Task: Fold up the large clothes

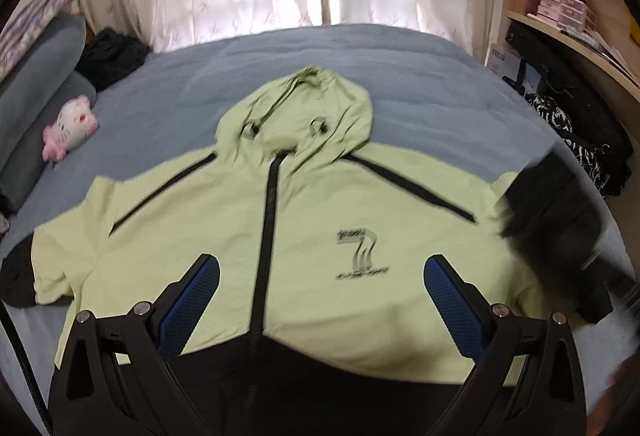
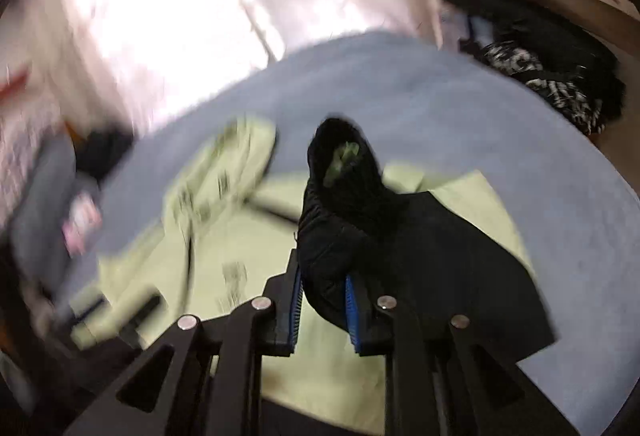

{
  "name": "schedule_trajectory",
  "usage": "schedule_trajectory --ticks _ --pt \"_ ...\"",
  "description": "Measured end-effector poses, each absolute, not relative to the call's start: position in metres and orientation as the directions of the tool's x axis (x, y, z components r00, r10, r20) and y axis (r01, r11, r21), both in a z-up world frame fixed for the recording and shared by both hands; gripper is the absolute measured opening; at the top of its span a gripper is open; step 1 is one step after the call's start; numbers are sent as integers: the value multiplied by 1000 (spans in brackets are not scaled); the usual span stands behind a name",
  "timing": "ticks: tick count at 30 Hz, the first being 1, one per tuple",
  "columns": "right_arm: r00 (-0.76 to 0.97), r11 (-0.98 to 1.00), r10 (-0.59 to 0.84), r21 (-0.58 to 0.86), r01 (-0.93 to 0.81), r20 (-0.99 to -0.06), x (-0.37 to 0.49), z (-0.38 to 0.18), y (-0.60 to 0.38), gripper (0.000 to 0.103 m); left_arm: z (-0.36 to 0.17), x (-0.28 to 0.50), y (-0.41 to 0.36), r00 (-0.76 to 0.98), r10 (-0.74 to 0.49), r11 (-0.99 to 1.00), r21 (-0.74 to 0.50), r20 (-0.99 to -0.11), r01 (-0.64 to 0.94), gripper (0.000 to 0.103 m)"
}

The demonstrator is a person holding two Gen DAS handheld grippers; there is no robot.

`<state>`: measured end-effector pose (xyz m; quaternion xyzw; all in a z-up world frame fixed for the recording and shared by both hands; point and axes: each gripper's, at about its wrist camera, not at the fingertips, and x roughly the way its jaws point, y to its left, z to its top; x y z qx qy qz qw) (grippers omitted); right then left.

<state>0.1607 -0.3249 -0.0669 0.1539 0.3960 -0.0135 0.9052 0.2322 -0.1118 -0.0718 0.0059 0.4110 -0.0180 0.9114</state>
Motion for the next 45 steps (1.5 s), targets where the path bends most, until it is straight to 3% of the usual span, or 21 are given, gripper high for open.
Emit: schedule_trajectory --ticks 3,9,14,20,26,31,34,36,38,41,45 --pt "545 977 112 193 93 -831 174 -118 -304 29 -87 233 -96 620 -42 999 -31 -784 29 101" --pt "507 987 144 157 -18 -850 146 -135 -283 73 -99 226 -91 584 -127 992 -106 -802 71 101" --pt "518 980 166 199 8 -839 128 -119 -290 73 -104 221 -100 543 -226 974 -190 -809 122 101" --pt "563 952 136 265 153 -815 104 -115 -307 73 -116 220 -115 441 -383 924 -338 -812 180 101" --pt "558 952 48 208 227 -829 87 -124 -310 73 -151 226 -150 286 -510 860 -475 -811 187 100" --pt "535 955 13 169 243 -844 82 -136 -315 72 -175 236 -177 204 -588 808 -566 -782 160 78" --pt "527 956 24 173 236 -849 79 -149 -319 65 -184 245 -190 203 -607 794 -593 -768 133 71" --pt "528 953 38 189 236 -849 77 -156 -321 65 -187 251 -200 205 -613 790 -599 -763 129 56" --pt "532 952 31 186 242 -846 73 -162 -321 65 -192 259 -208 194 -594 804 -580 -781 129 31" --pt "532 953 9 168 252 -847 69 -166 -319 65 -197 267 -223 194 -552 834 -536 -811 135 19" --pt "539 954 7 168 250 -842 68 -167 -320 65 -175 274 -225 258 -505 863 -475 -823 174 11"
